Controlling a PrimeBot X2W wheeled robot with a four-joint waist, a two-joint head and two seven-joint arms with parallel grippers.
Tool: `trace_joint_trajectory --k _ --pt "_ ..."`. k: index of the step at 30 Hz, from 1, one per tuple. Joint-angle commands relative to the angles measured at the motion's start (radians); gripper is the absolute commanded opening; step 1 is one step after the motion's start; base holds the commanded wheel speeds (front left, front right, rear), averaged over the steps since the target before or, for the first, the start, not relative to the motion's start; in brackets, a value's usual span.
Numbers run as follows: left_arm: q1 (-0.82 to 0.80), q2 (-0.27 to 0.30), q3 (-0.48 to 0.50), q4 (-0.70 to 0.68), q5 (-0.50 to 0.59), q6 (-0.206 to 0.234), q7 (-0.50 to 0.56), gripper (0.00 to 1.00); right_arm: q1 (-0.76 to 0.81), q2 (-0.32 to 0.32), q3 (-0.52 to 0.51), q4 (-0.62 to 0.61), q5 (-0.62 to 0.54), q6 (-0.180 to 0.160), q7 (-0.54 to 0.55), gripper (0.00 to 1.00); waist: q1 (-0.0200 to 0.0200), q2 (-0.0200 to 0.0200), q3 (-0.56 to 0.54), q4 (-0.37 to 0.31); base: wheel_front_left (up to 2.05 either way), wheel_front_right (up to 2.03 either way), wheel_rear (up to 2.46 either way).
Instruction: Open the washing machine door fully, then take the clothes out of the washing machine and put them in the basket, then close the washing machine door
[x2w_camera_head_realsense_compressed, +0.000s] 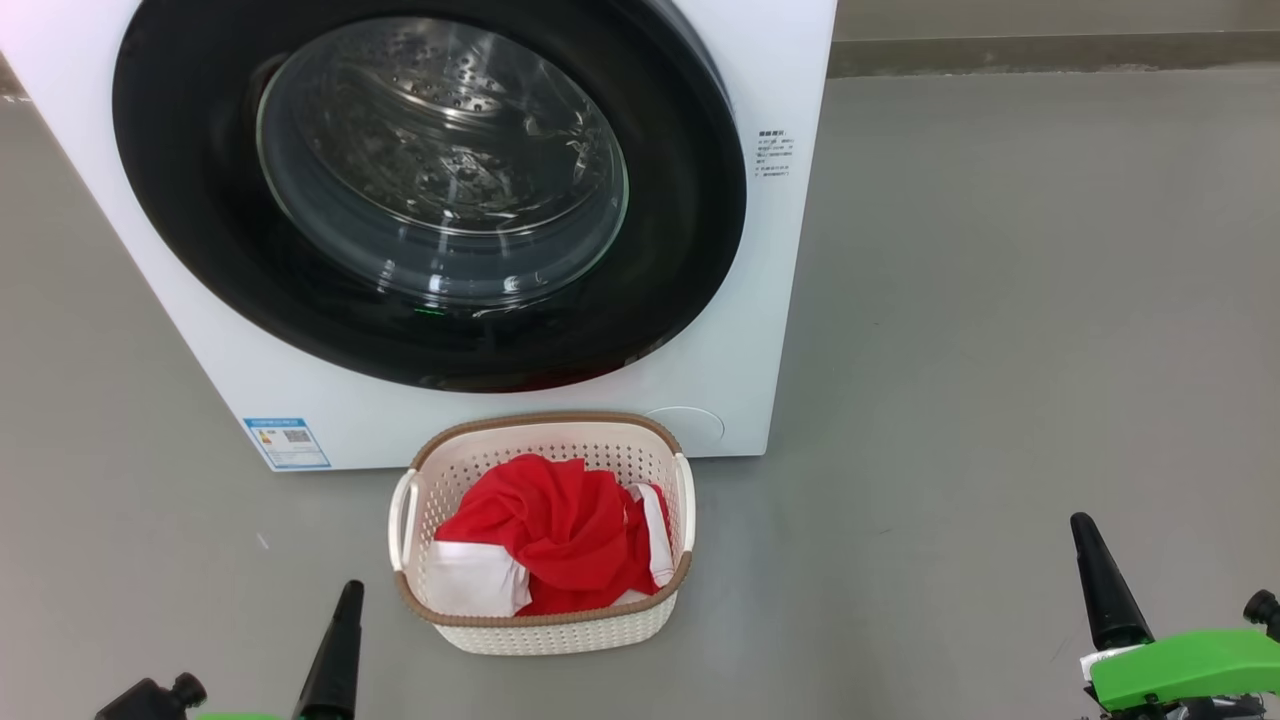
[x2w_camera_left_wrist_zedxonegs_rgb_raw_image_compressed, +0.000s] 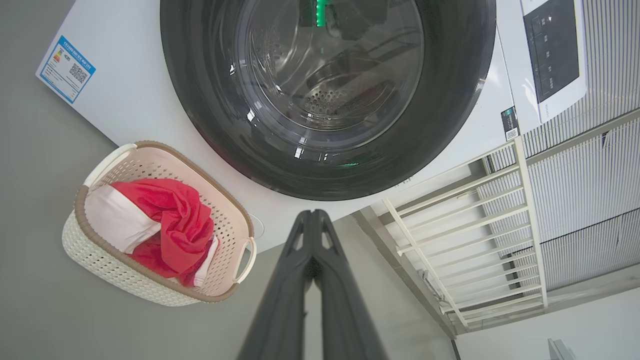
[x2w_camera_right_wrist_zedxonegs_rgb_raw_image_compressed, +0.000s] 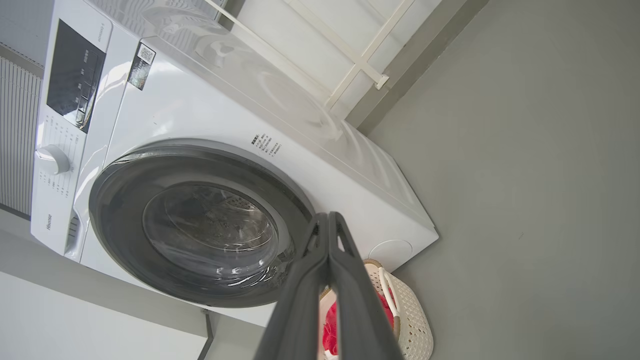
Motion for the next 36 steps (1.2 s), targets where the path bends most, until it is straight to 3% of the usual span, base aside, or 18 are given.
trace_joint_trajectory --k 1,36 --pt "-0.044 0.013 0.030 -0.017 -0.031 -0.013 0.008 0.00 -0.056 -0.017 0.018 -0.023 0.031 0.000 0.009 0.00 -0.0001 0.0000 0.001 0.001 0.00 0.00 0.00" --pt "-0.091 0.015 0.098 0.024 -0.424 -0.050 0.113 0.00 -0.129 -0.026 0.028 0.014 0.434 -0.001 0.112 0.00 -0.0001 0.0000 0.016 0.011 0.00 0.00 0.00"
